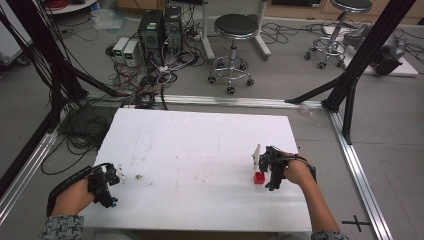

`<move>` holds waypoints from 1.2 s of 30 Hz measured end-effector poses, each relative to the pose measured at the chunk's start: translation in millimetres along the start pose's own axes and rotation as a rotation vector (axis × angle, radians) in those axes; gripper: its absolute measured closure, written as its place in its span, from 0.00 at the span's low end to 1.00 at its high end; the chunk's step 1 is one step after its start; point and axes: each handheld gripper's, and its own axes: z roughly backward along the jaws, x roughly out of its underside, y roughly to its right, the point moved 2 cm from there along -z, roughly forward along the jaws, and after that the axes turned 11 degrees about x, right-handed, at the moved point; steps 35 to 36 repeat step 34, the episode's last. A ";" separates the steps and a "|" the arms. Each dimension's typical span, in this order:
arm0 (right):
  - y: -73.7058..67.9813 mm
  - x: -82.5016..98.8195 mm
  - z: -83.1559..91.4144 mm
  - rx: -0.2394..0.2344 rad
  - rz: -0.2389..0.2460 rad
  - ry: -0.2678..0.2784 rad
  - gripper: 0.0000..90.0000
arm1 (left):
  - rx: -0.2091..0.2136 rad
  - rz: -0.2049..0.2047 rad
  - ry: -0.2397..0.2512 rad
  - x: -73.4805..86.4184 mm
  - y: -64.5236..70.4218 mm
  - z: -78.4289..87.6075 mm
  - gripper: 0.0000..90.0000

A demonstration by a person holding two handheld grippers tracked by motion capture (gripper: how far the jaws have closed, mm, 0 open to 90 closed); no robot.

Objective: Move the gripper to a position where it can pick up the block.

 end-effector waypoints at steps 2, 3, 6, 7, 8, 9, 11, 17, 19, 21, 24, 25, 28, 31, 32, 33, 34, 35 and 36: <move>-2.1 -4.5 -6.9 -0.008 0.019 0.003 0.01 | -0.003 -0.001 0.004 0.6 -0.4 0.6 0.23; -2.3 -5.7 -9.6 -0.005 0.022 0.002 0.01 | -0.003 0.001 0.008 1.1 -0.5 0.6 0.23; -2.9 -7.6 -14.3 -0.009 0.023 -0.008 0.01 | -0.005 0.003 0.007 1.5 -0.8 1.6 0.23; -2.6 -9.0 -19.4 -0.015 0.022 -0.008 0.01 | -0.005 0.003 0.012 1.7 -0.7 1.9 0.23; -2.6 -9.0 -19.4 -0.015 0.022 -0.008 0.01 | -0.005 0.003 0.012 1.7 -0.7 1.9 0.23; -1.8 -9.8 -23.6 -0.015 0.008 -0.016 0.01 | -0.007 0.001 0.011 1.7 -0.8 2.0 0.23; -0.7 -9.9 -26.4 -0.018 -0.010 -0.016 0.01 | -0.005 0.003 0.011 1.8 -0.7 1.9 0.23; 1.5 -10.6 -32.4 -0.020 -0.036 -0.023 0.01 | -0.003 0.002 0.009 1.9 -0.8 1.9 0.23; 1.3 -11.8 -33.4 -0.021 -0.034 -0.023 0.01 | -0.002 0.003 0.009 1.8 -0.8 1.8 0.23; 1.2 -12.5 -34.3 -0.025 -0.029 -0.023 0.01 | -0.003 0.003 0.008 1.5 -0.6 1.5 0.23; 1.0 -13.1 -35.1 -0.025 -0.029 -0.027 0.01 | 0.000 0.002 0.008 1.2 -0.3 1.0 0.23; 1.0 -13.1 -35.1 -0.026 -0.029 -0.027 0.01 | 0.001 0.001 0.010 1.1 -0.2 1.0 0.23; 0.8 -13.1 -34.8 -0.024 -0.029 -0.030 0.01 | -0.002 0.004 0.009 1.2 -0.4 1.2 0.23; 0.8 -12.8 -34.7 -0.017 -0.028 -0.029 0.01 | -0.002 0.002 0.011 1.5 -0.6 1.7 0.23; 0.8 -12.8 -34.7 -0.017 -0.028 -0.029 0.01 | -0.002 0.002 0.011 1.5 -0.6 1.7 0.23; 0.4 -12.8 -34.4 -0.021 -0.025 -0.027 0.01 | -0.003 0.002 0.014 1.5 -0.9 1.8 0.23; 0.4 -12.8 -34.4 -0.021 -0.025 -0.027 0.01 | -0.003 0.002 0.014 1.5 -0.9 1.8 0.23; 0.4 -12.8 -34.4 -0.021 -0.025 -0.027 0.01 | -0.003 0.002 0.014 1.5 -0.9 1.8 0.23; 0.4 -12.8 -34.4 -0.021 -0.025 -0.027 0.01 | -0.003 0.002 0.014 1.5 -0.9 1.8 0.23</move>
